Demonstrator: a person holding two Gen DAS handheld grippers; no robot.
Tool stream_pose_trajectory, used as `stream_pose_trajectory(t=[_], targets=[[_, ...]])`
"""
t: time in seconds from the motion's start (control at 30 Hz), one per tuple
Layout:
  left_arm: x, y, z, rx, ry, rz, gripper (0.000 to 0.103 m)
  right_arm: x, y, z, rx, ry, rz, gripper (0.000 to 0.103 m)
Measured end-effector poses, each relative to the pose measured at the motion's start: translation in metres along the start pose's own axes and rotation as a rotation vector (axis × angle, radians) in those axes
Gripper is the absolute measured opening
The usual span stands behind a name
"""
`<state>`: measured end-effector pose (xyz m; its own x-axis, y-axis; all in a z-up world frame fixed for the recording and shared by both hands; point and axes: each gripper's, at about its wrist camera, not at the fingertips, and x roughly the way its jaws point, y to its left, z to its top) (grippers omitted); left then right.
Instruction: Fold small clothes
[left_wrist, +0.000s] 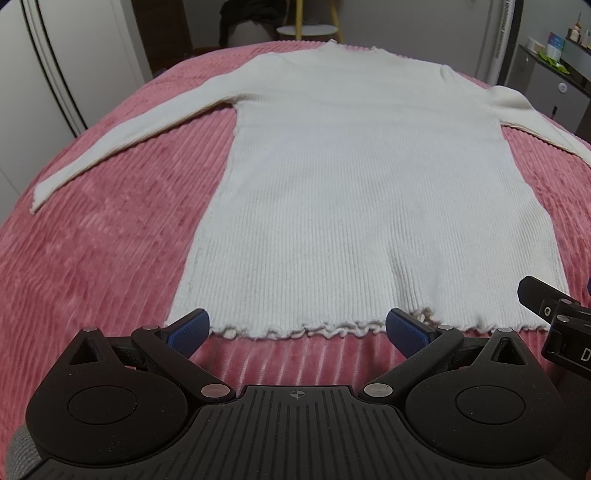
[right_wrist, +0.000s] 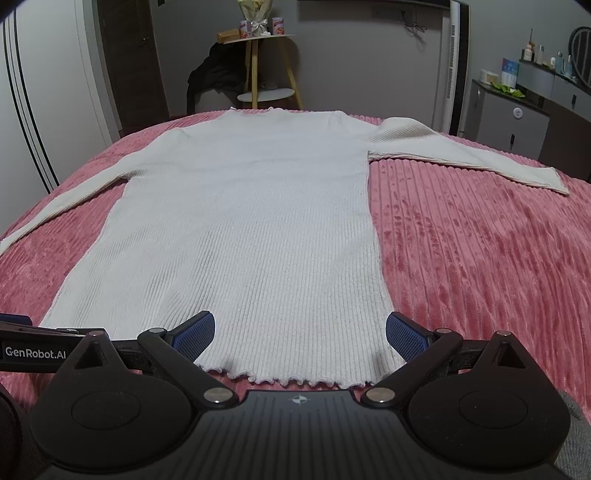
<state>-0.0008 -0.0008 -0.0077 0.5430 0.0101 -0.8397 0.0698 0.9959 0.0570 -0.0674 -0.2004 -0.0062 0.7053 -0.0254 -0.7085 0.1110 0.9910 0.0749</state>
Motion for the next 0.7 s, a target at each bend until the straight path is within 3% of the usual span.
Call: stream_pose_trajectory(t=[0.7], targets=[[0.0010, 0.0020, 0.0017, -0.001, 0.012, -0.009, 0.103, 0.0010, -0.0013, -0.0004, 0.006, 0.003, 0.004, 0.099]])
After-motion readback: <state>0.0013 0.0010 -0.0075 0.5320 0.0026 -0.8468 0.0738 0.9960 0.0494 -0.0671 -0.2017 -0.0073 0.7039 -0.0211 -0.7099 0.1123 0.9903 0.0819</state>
